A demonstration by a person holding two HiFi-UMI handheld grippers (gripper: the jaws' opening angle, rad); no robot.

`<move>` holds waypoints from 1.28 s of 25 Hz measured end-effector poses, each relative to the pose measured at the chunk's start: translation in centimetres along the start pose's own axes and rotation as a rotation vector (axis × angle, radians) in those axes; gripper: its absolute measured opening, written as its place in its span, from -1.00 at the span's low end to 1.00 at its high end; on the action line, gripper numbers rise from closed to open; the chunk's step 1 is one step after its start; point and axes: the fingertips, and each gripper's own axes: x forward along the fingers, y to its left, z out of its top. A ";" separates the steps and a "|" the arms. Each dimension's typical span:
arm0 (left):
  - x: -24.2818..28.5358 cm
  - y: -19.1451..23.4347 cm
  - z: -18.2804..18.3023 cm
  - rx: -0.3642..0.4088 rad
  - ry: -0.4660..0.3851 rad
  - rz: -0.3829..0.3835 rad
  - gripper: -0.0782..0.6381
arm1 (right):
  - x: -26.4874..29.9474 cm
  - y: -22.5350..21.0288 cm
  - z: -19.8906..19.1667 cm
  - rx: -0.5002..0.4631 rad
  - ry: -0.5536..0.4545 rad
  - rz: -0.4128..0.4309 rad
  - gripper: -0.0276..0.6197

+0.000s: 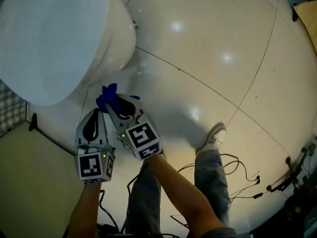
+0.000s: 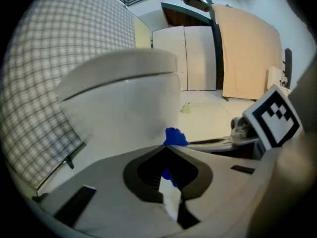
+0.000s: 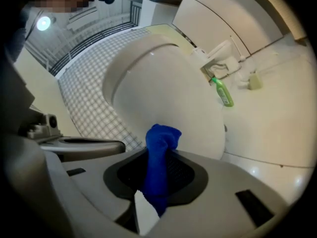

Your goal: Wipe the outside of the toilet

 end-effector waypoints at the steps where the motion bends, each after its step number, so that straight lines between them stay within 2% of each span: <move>1: -1.4 0.8 1.1 -0.021 -0.011 0.026 -0.75 | -0.7 2.0 1.6 -0.024 -0.001 0.026 -0.60; 5: -7.3 6.1 5.3 -0.116 -0.074 0.153 -0.75 | -1.7 10.8 7.9 -0.120 0.008 0.132 -0.60; 8: -11.9 11.0 6.9 -0.191 -0.122 0.250 -0.75 | -0.6 17.6 10.8 -0.250 0.032 0.216 -0.60; 11: -16.0 15.1 6.7 -0.269 -0.157 0.346 -0.75 | 1.1 23.2 11.5 -0.376 0.076 0.294 -0.61; 15: -19.5 21.0 4.2 -0.373 -0.185 0.437 -0.75 | 4.9 29.5 9.5 -0.454 0.127 0.358 -0.60; 20: -23.2 28.0 1.8 -0.437 -0.199 0.470 -0.75 | 10.5 36.0 6.9 -0.480 0.153 0.362 -0.60; 24: -25.2 32.8 1.5 -0.379 -0.197 0.452 -0.75 | 15.5 39.7 6.6 -0.465 0.138 0.318 -0.61; 26: -25.5 34.8 1.6 -0.376 -0.197 0.443 -0.75 | 18.0 40.8 6.8 -0.469 0.135 0.303 -0.61; 29: -24.8 38.5 1.5 -0.434 -0.202 0.456 -0.75 | 22.7 41.8 7.3 -0.507 0.106 0.305 -0.61; 32: -22.0 42.7 1.4 -0.499 -0.219 0.481 -0.75 | 29.2 40.5 7.7 -0.509 0.106 0.267 -0.61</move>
